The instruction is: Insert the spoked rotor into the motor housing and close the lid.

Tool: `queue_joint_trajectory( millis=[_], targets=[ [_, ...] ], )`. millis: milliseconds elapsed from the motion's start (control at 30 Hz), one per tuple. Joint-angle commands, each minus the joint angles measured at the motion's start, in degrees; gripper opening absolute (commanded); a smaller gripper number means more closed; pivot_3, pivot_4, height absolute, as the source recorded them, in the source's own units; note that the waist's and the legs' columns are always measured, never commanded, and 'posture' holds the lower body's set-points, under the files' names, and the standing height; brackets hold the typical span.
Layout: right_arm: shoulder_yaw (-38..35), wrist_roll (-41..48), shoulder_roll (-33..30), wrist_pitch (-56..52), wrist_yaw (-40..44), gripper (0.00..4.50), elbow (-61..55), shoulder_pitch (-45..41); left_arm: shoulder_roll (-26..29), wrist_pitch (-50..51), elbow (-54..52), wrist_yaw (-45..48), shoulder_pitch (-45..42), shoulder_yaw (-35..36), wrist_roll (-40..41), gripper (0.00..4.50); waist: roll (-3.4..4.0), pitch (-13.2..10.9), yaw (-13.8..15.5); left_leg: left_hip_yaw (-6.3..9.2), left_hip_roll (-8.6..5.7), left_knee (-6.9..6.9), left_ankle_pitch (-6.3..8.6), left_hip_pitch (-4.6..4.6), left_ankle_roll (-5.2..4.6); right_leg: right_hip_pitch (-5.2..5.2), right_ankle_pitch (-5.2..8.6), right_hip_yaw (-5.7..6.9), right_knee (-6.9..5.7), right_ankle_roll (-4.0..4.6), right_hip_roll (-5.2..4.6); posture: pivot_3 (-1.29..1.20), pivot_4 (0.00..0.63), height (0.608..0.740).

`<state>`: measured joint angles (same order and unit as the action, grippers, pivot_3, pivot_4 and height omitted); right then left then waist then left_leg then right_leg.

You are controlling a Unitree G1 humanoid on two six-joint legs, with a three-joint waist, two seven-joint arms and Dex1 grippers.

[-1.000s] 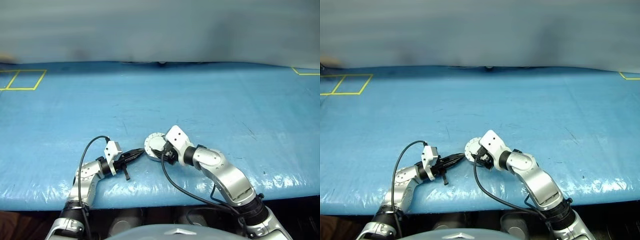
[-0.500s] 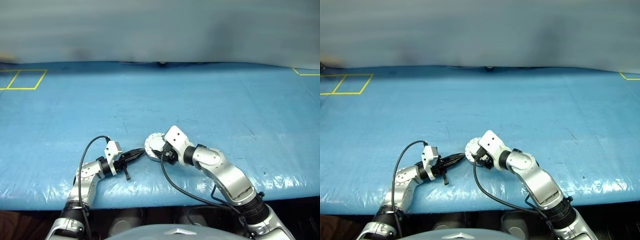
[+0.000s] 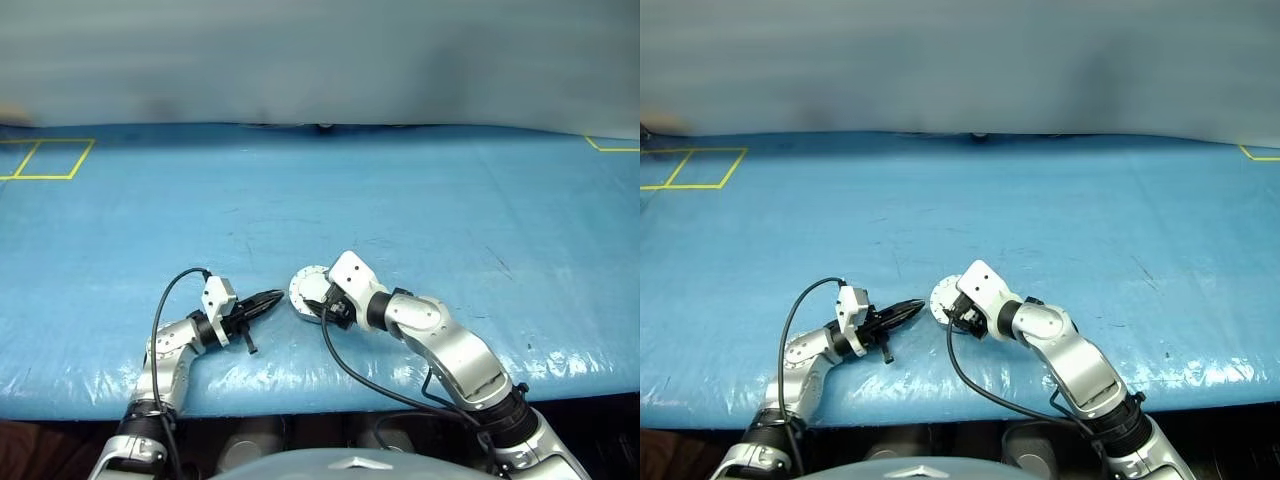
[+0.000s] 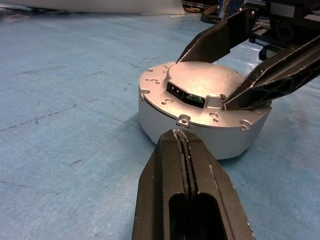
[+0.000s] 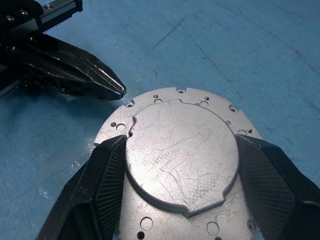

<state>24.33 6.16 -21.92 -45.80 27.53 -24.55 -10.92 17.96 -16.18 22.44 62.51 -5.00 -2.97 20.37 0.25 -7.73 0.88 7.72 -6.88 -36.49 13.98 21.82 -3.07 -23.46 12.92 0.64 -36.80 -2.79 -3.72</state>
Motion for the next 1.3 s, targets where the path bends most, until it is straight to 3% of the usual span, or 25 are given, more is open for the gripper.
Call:
queue_joint_trajectory(
  millis=[33,467,833,967,1300],
  targets=[
    [0.8,-1.6,-1.1,-3.7,-1.1,3.01,6.6,2.2,-0.3,0.5,-2.2,0.1,-0.6,0.6,0.8,0.0,0.0,0.0,0.0,0.0,0.0,0.0,0.0,0.0,0.0,0.0,0.0,0.0,0.0,0.0,0.0,0.0,0.15,0.74],
    [0.7,-1.7,-1.1,-3.6,-1.3,3.01,6.1,2.7,-1.9,0.9,-1.1,1.4,-1.9,-2.5,-1.1,0.0,-0.05,0.0,0.1,0.0,0.0,0.0,0.0,-0.01,0.01,0.03,0.0,0.0,0.0,0.0,0.0,0.0,0.15,0.74],
    [0.2,-1.7,-0.8,-1.9,-1.5,3.01,5.5,3.0,-0.4,-1.3,1.3,0.2,-2.0,-5.1,-7.4,0.0,-0.1,0.1,0.3,0.01,0.0,0.0,0.01,-0.03,0.02,0.06,0.0,0.01,0.01,-0.01,0.0,0.0,0.15,0.74],
    [-1.5,-1.3,-0.2,-0.6,-2.0,4.39,4.0,3.6,-0.5,-1.9,1.7,0.0,-2.1,-5.2,-7.3,0.0,-0.1,0.1,0.5,0.0,-0.01,-0.01,0.01,-0.03,0.02,0.07,0.0,0.0,0.01,-0.01,-0.01,0.0,0.15,0.74],
    [-10.3,4.8,2.0,-1.8,-2.0,4.45,-5.4,6.5,-0.9,-2.5,2.4,-0.1,-1.9,-5.9,-7.1,0.0,-0.07,0.1,1.2,0.04,-0.06,0.04,0.01,0.05,0.0,0.03,-0.01,0.0,0.14,-0.02,-0.02,0.0,0.15,0.74]
  ],
)
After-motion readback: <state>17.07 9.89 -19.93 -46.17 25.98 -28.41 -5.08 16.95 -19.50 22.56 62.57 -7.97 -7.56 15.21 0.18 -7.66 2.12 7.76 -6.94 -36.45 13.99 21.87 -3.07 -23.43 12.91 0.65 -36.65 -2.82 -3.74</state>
